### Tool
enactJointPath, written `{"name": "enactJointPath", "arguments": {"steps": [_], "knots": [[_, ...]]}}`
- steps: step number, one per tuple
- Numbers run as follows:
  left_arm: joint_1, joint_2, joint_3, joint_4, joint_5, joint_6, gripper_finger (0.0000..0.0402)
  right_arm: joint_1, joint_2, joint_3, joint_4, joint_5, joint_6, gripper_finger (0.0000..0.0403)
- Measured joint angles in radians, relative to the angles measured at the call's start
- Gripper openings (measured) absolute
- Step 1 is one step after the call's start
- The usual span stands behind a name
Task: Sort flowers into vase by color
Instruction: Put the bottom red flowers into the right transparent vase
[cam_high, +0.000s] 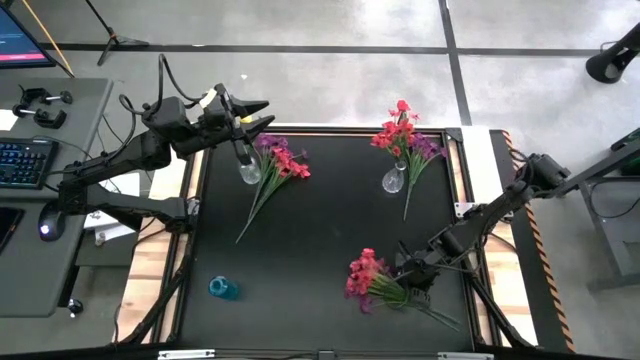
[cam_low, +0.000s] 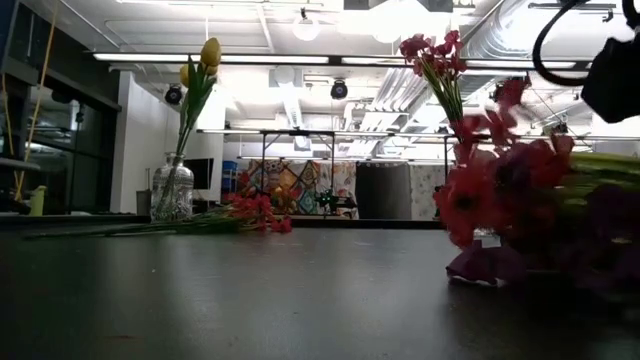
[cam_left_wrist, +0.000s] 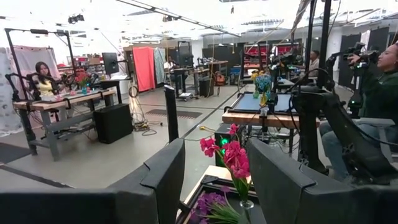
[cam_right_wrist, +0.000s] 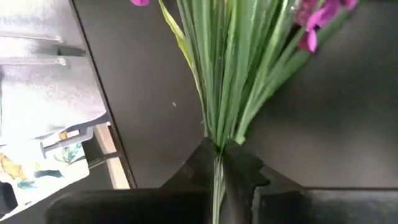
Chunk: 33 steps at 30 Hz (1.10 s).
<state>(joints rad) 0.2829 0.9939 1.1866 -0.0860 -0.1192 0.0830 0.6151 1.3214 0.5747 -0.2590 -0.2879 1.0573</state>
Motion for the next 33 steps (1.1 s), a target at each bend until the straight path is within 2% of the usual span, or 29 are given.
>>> {"name": "enactJointPath", "arguments": {"steps": [8,19,23,28,33], "knots": [[0.0,0.0,0.0,0.0,0.0,0.0,0.0163,-0.04,-0.195,0.0,-0.112,0.02,-0.022,0.0002],[0.0,0.0,0.0,0.0,0.0,0.0,0.0163,-0.218,-0.407,0.0,-0.111,0.09,-0.135,0.0001],[0.0,0.0,0.0,0.006,0.0,0.0,0.0163,-0.295,-0.439,0.0,0.072,0.112,-0.253,0.0],[0.0,0.0,0.0,0.036,0.0,0.0,0.0163,-0.414,-0.434,0.0,0.372,0.123,-0.535,0.0],[0.0,-0.003,0.0,0.039,0.0,0.0,0.0163,-0.564,-0.455,0.0,0.629,0.279,-0.755,0.0]]}}
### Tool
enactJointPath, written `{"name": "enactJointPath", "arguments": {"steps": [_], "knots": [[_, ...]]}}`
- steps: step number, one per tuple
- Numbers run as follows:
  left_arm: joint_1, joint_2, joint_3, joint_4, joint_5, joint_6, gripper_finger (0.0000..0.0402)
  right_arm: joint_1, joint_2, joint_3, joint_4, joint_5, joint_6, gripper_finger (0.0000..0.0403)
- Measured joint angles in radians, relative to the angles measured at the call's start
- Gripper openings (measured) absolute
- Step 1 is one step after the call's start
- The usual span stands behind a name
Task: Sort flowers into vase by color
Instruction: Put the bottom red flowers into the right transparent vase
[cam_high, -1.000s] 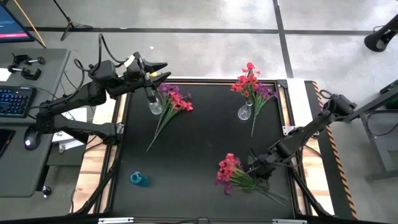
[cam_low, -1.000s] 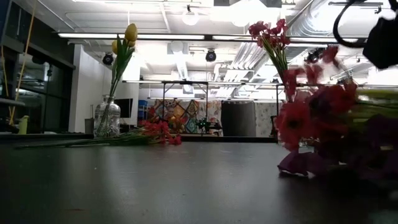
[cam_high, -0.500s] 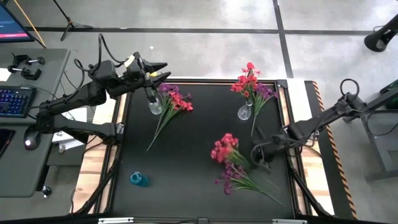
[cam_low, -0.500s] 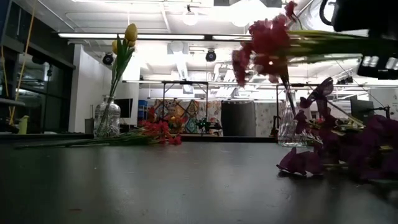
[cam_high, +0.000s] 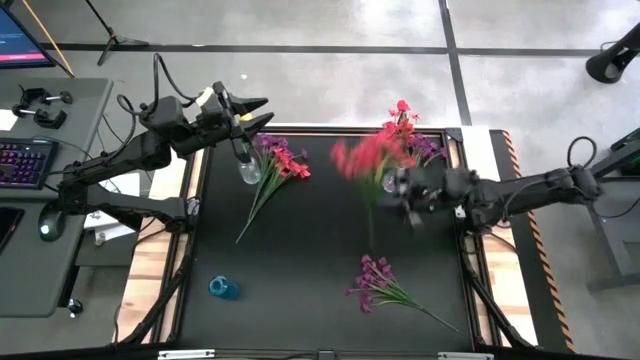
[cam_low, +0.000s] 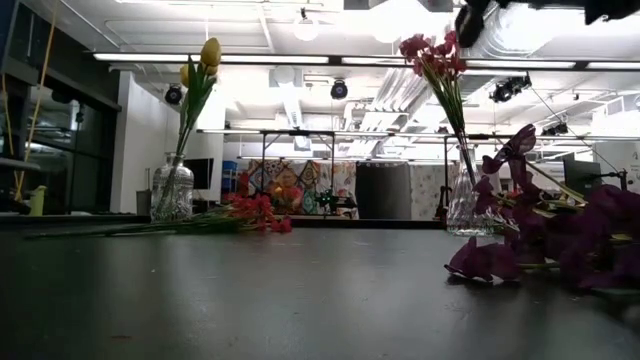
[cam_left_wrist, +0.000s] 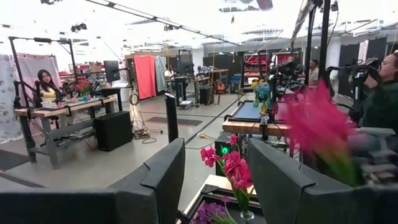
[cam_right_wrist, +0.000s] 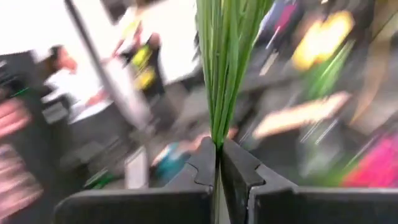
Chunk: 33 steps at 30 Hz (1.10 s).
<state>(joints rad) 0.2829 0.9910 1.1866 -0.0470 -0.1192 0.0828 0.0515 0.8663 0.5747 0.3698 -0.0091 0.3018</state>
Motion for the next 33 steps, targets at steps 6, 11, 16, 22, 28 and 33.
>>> {"name": "enactJointPath", "arguments": {"steps": [6,11,16,22,28,33], "knots": [[0.0,-0.008,0.0,0.016,-0.006,0.0,0.0163,-0.118,-0.123,0.0,0.051,0.217,-0.307,0.0],[0.0,-0.019,0.0,0.042,-0.01,-0.002,0.0163,-0.148,-0.256,0.0,-0.078,0.345,-0.439,0.0],[0.0,-0.023,0.0,0.055,-0.011,-0.008,0.0163,-0.158,-0.395,0.0,-0.313,0.432,-0.45,0.0],[0.0,-0.023,0.0,0.064,-0.026,-0.02,0.0163,-0.184,-0.47,0.0,-0.443,0.523,-0.441,0.0],[0.0,-0.023,0.0,0.075,-0.026,-0.026,0.0163,-0.231,-0.421,0.0,-0.444,0.494,-0.436,0.0],[0.0,-0.023,0.0,0.075,-0.026,-0.027,0.0163,-0.268,-0.356,0.0,-0.439,0.463,-0.434,0.0]]}}
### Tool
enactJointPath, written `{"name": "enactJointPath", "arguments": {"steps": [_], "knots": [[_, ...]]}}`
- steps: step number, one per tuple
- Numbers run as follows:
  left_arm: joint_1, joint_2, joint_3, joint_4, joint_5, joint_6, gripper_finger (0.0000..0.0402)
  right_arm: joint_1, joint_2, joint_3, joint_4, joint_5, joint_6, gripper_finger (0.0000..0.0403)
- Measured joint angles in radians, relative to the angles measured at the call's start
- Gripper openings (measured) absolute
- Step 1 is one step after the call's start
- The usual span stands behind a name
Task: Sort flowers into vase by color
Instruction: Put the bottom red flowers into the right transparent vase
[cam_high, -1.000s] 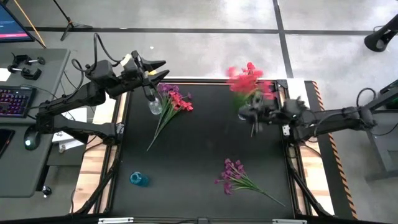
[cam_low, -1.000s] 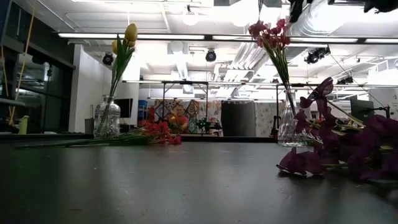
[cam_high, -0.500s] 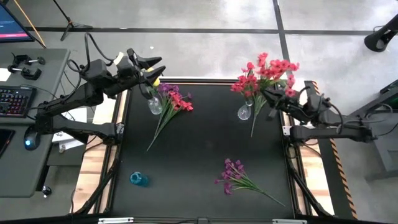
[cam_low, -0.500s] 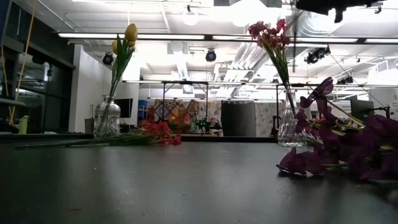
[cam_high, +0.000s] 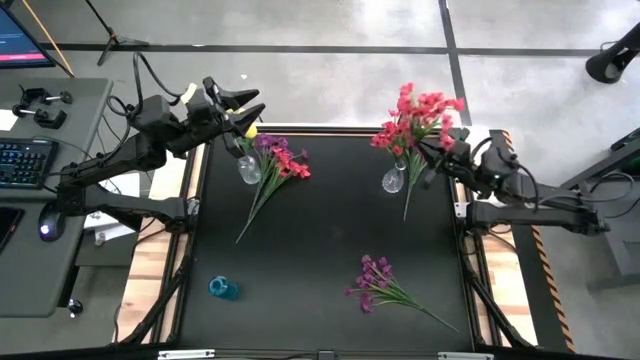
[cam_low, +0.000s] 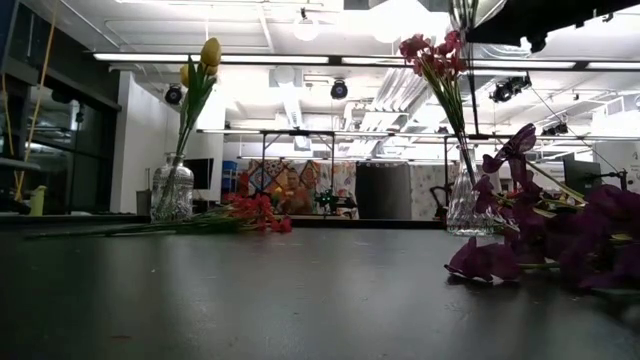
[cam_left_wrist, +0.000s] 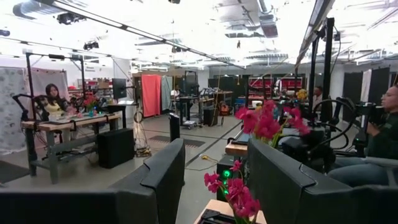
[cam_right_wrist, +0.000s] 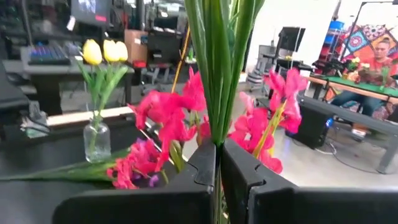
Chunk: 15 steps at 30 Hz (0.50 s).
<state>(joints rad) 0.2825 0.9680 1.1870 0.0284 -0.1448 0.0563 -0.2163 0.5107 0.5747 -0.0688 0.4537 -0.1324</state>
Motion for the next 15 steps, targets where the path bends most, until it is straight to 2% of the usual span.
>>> {"name": "enactJointPath", "arguments": {"steps": [15], "knots": [[0.0,0.0,0.0,-0.003,0.0,0.0,0.0163,-0.093,0.053,0.0,0.056,-0.084,0.04,0.0]]}}
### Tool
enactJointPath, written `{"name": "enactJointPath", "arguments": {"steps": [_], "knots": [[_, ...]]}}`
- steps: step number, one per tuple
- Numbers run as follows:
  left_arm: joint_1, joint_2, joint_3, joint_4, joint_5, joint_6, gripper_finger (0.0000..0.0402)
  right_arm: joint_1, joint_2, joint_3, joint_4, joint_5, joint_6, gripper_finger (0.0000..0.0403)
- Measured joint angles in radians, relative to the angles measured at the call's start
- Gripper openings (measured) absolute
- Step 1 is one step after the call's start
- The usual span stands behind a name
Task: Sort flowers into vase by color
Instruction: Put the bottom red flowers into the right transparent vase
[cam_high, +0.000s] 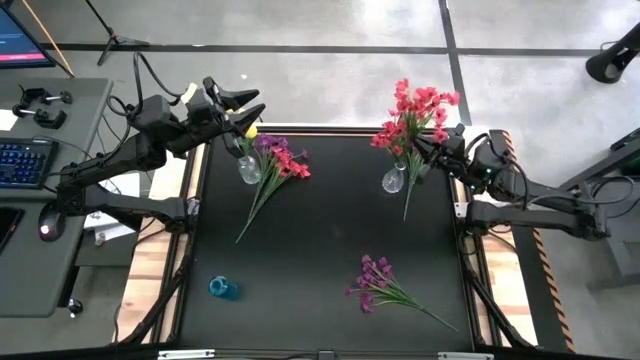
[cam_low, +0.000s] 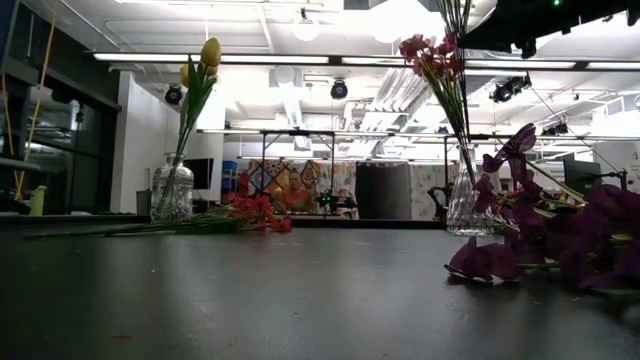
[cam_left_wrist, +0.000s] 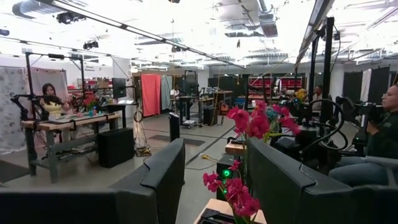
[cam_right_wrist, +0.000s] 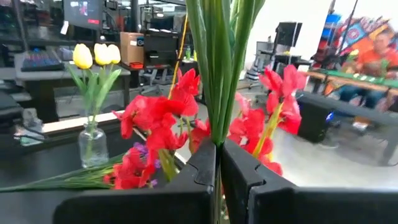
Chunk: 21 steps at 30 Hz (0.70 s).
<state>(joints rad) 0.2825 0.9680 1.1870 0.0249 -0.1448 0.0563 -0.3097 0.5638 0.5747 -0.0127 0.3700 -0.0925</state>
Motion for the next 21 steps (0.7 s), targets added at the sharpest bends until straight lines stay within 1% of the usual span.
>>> {"name": "enactJointPath", "arguments": {"steps": [4,13,21], "knots": [[0.0,0.0,0.0,-0.001,0.0,0.0,0.0163,-0.005,0.015,0.0,-0.005,-0.023,0.013,0.0],[0.0,0.0,0.0,-0.005,0.0,0.024,0.0163,-0.005,0.048,0.0,-0.039,-0.023,0.034,0.0],[0.0,0.0,0.0,-0.005,0.0,0.026,0.0163,-0.005,0.035,0.0,-0.039,0.005,0.059,0.0004]]}}
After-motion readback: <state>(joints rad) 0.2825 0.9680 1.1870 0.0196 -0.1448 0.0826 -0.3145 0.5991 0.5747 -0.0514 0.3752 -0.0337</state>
